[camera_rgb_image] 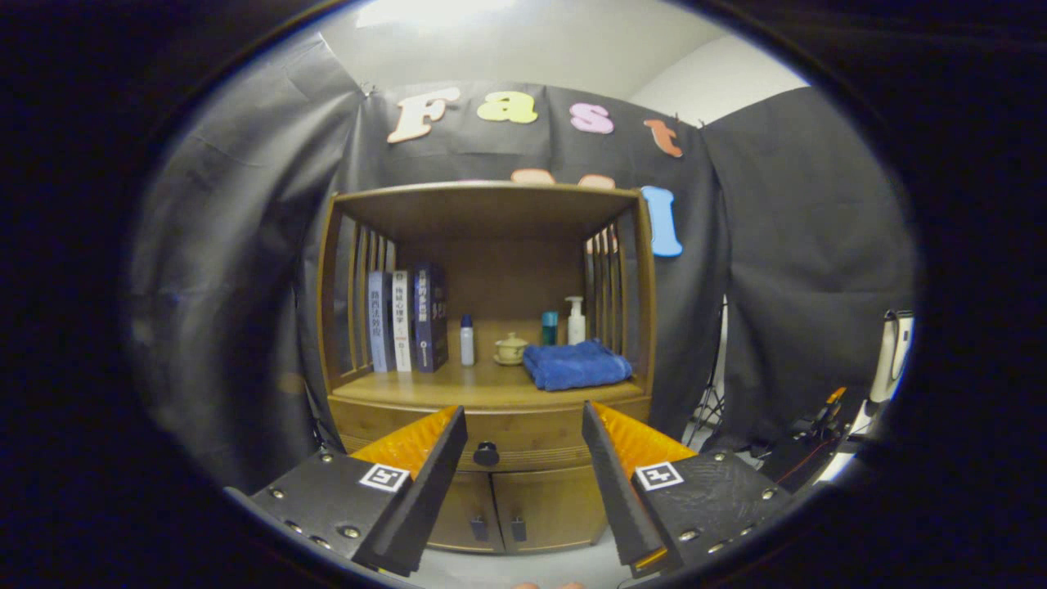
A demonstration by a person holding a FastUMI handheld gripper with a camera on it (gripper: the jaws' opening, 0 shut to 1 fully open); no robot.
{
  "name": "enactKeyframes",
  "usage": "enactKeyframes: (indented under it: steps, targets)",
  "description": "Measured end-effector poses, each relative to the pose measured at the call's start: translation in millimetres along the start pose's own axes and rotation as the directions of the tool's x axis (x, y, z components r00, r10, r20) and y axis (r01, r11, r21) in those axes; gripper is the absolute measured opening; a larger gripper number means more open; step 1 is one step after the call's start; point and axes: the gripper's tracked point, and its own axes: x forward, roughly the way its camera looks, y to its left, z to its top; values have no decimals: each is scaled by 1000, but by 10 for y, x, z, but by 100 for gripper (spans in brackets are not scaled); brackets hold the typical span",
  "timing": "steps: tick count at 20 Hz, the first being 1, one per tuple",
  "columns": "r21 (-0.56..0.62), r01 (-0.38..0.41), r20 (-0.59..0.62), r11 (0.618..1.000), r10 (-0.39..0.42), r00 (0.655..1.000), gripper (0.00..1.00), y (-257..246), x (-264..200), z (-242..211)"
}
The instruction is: Pull open the drawer, take out the items inside it, and place them on the countertop above the cabinet.
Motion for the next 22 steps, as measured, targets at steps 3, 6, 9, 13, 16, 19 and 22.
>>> enactKeyframes:
  steps: [3,6,9,13,16,19,22]
  targets:
    - [-11,-40,-71,999,39,997,85,187,405,-303]
    - [-9,-70,-160,998,67,985,86,361,806,-721]
    - [-8,-68,-267,998,64,962,83,451,1182,-1180]
    - [-19,-57,-362,998,47,931,82,500,1657,-1676]
    - [-35,-58,-416,998,39,909,67,480,1830,-1916]
    - [-37,-98,-398,994,75,914,52,545,1877,-1926]
    - [-26,-104,-399,994,85,913,39,546,1858,-1937]
